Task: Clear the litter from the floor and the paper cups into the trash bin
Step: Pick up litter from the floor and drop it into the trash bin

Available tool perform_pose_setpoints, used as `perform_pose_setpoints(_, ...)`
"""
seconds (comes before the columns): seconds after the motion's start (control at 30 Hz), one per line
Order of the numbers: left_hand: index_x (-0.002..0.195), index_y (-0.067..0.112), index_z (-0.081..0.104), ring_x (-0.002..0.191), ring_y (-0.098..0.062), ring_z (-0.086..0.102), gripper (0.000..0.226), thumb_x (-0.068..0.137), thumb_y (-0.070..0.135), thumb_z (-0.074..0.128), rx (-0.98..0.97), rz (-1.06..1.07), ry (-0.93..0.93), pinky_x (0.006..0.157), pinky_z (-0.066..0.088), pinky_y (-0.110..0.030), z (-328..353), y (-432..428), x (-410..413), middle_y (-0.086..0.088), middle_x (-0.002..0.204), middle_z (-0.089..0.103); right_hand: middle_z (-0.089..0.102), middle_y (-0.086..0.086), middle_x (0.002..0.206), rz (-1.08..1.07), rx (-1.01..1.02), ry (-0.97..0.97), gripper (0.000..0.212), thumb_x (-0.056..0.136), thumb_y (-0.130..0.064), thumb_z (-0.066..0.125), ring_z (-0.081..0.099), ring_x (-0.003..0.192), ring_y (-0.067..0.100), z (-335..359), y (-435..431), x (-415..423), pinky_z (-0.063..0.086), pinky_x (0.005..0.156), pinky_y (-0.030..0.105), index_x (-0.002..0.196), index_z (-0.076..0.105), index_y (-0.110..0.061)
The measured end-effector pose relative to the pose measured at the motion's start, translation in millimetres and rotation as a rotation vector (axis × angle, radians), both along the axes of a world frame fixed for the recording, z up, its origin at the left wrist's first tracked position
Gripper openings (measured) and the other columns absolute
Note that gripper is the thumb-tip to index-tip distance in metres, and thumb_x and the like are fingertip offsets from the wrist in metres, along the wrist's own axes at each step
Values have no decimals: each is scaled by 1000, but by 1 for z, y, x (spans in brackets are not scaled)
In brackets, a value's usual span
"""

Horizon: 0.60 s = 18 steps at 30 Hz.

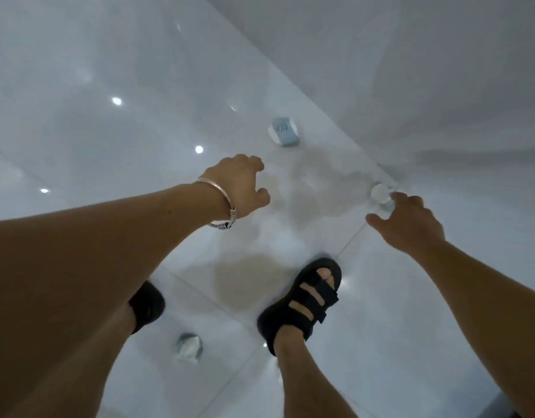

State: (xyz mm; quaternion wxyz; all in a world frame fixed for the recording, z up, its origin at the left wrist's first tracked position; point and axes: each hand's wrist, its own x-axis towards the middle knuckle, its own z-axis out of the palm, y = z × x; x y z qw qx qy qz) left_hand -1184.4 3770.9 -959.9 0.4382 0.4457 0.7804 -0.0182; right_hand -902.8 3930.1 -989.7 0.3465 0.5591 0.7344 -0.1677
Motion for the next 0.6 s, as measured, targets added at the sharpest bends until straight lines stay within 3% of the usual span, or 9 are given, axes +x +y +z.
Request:
perform_pose_setpoints(0.17,139,20,40,124,-27,47,59,86,41,54,18,5,-25,102,40,-43,-105,-16,24,-5,138,47,39,20,135,-66,64,-17,84,80,-53,69,50,116,47,-104,25,42,42,95,52,146,25,-26)
perform_pose_setpoints(0.3,138,21,42,121,-26,49,58,85,40,54,55,19,-59,101,41,-43,-138,-14,39,-4,136,49,40,23,132,-38,185,70,64,85,-37,66,54,105,51,-140,36,55,44,91,53,141,35,-29)
perform_pose_setpoints(0.43,137,22,42,119,-26,51,61,83,47,51,42,24,-102,101,41,-41,-131,-11,46,-3,133,51,49,21,124,6,178,157,48,88,-36,62,57,100,46,-130,13,44,48,85,48,133,52,-23)
perform_pose_setpoints(0.6,135,26,43,106,-17,55,61,82,52,57,24,202,-315,95,43,-31,-81,-12,51,4,125,54,53,5,129,175,17,490,47,85,-37,68,62,100,27,-68,-71,-31,48,75,31,130,59,-27)
